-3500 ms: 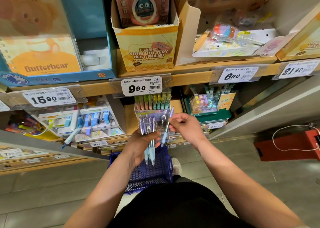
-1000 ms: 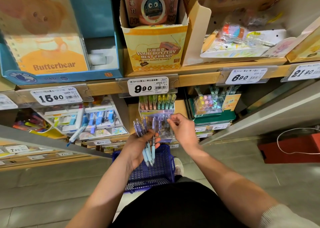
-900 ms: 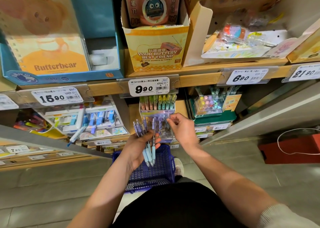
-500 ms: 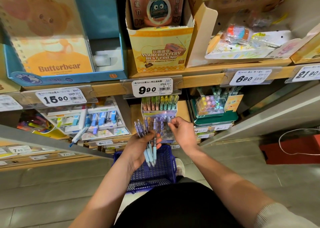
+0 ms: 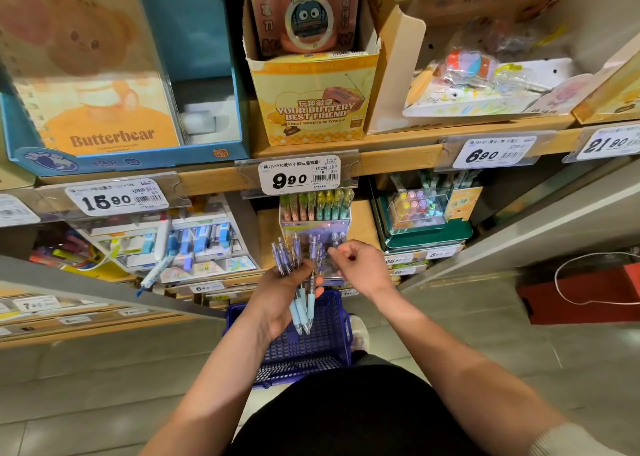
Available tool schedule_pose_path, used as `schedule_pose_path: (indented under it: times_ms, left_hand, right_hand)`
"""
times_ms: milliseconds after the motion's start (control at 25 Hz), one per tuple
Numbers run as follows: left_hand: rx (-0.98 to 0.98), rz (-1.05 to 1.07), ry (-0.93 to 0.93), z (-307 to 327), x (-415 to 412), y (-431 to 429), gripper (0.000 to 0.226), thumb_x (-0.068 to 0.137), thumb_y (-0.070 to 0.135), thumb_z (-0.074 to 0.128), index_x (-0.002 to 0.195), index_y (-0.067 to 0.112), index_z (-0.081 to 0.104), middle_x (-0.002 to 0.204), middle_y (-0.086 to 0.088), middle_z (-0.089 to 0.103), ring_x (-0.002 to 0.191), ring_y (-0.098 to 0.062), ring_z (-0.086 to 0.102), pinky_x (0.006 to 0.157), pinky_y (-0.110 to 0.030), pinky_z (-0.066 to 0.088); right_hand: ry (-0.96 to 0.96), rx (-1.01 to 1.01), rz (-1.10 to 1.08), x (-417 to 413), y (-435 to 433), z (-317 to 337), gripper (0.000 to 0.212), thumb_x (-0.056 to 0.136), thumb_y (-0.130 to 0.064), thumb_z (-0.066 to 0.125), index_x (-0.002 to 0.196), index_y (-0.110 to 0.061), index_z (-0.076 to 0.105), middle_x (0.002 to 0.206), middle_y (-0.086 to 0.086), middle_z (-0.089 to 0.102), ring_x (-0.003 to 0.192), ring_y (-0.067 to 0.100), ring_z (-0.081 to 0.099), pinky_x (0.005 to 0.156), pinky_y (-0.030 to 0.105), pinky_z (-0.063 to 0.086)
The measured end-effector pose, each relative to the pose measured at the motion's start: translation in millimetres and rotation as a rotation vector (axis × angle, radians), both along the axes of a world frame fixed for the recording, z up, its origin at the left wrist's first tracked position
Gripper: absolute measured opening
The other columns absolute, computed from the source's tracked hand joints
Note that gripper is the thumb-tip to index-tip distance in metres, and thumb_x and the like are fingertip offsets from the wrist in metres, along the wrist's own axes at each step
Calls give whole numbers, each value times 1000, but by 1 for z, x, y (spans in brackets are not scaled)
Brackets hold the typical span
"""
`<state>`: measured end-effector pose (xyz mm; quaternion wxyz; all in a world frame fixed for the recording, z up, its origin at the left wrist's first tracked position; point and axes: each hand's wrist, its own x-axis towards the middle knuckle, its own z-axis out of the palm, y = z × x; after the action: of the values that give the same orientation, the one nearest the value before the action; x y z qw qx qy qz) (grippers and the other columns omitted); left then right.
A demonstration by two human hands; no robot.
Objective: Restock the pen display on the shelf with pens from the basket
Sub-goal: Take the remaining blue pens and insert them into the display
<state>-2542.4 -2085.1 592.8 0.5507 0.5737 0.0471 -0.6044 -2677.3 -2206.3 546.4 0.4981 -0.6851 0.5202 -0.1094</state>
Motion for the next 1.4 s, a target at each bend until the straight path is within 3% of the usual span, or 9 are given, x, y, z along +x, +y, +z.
schedule_pose_path:
  times_ms: [120, 240, 360, 480, 600, 720, 800, 1160, 1400]
  left_hand:
    - [-27, -34, -19, -1, -4, -4, 26, 92, 11, 70, 115, 0, 70, 103, -17, 77, 85, -25, 75, 73, -36, 63]
    - [-38, -59, -36, -2, -6, -8, 25, 92, 13, 71, 115, 1, 71, 105, -18, 77, 87, -26, 75, 75, -35, 63]
    - [-28, -76, -53, -2, -6, -12, 26, 91, 16, 72, 112, 0, 72, 103, -16, 77, 88, -25, 73, 78, -37, 62]
    - [-4, -51, -48, -2, -6, -13, 23, 91, 14, 72, 109, -1, 72, 93, -11, 78, 88, -25, 74, 78, -38, 63]
    - [1, -37, -14, -3, -4, -11, 22, 94, 15, 69, 110, -2, 70, 85, -10, 76, 82, -23, 75, 76, -37, 64]
    - [10, -40, -14, -2, -6, -11, 24, 95, 16, 68, 113, 0, 68, 94, -12, 79, 81, -21, 77, 71, -31, 63]
    - [7, -43, -11, -2, -5, -11, 25, 97, 16, 66, 117, 1, 66, 103, -12, 79, 86, -21, 77, 72, -30, 63]
    - [-6, -61, -23, 0, 1, -5, 27, 99, 12, 62, 123, -2, 61, 106, -12, 78, 90, -23, 77, 67, -27, 61]
    - [-20, 32, 15, -2, -1, -3, 13, 91, 9, 70, 102, 11, 63, 98, -15, 79, 86, -25, 78, 69, -32, 63]
  right_hand:
    - [-304, 352, 17, 1, 8, 29, 26, 94, -38, 70, 102, -13, 72, 85, -4, 73, 71, 9, 69, 69, 23, 57]
    - [-298, 397, 11, 2, 6, 39, 29, 90, -25, 76, 112, -8, 69, 103, 8, 73, 80, 20, 71, 84, 31, 60]
    - [-409, 455, -76, -6, -3, 40, 19, 88, -16, 76, 104, -7, 70, 93, 7, 73, 78, 14, 70, 79, 26, 59]
    - [-488, 373, -261, -24, -21, 38, 14, 88, -10, 75, 100, -8, 69, 82, 4, 76, 79, 17, 72, 76, 25, 61]
    - [-314, 65, -378, -36, -34, 31, 9, 90, -13, 75, 92, -18, 67, 77, -2, 75, 76, 14, 71, 80, 22, 57]
    - [-168, -179, -339, -36, -30, 20, 12, 90, -20, 75, 91, -24, 64, 79, -8, 71, 72, -3, 64, 71, 6, 48]
    - [-160, -247, -298, -32, -26, 12, 13, 90, -19, 75, 94, -24, 64, 79, -13, 68, 70, -9, 61, 70, 4, 47]
    - [-65, -320, -85, -15, -14, -15, 11, 90, -18, 76, 100, -17, 70, 85, -11, 71, 79, -7, 65, 75, 0, 45]
    - [20, -224, -92, -10, -10, -16, 12, 88, -19, 78, 92, -18, 67, 80, -12, 66, 77, 8, 65, 69, -3, 41]
